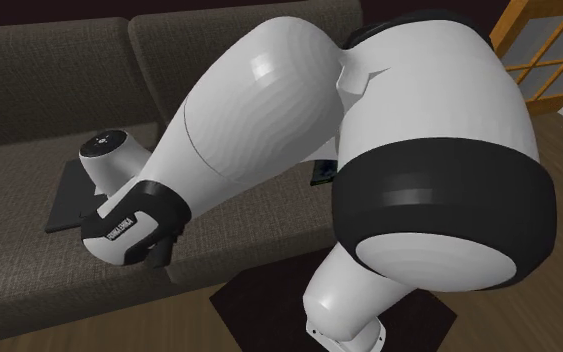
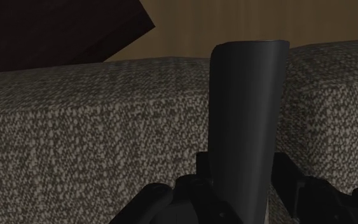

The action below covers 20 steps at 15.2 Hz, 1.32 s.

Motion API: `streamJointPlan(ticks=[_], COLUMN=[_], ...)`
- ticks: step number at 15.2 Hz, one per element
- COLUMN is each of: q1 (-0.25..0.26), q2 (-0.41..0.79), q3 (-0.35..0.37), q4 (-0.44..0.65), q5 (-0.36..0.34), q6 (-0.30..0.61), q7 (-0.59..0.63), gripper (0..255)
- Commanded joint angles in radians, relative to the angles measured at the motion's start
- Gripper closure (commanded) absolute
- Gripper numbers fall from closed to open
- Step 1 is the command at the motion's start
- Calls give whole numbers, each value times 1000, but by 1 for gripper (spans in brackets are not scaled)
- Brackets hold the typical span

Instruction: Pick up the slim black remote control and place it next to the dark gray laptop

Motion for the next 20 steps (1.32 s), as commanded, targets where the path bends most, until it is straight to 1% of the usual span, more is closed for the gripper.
streamJointPlan(ticks=[1,6,7,12,16,20], q1=[0,0,0,0,7,7], q2=[4,4,4,4,-103,-103], q3=[1,1,1,1,-22,-23], q4=[-3,-3,-3,-3,41,41], q5=[-1,-1,-1,-1,31,31], q6=[7,7,7,7,-140,-140], q7=[2,2,2,2,-25,-25], gripper=[255,255,0,0,0,0])
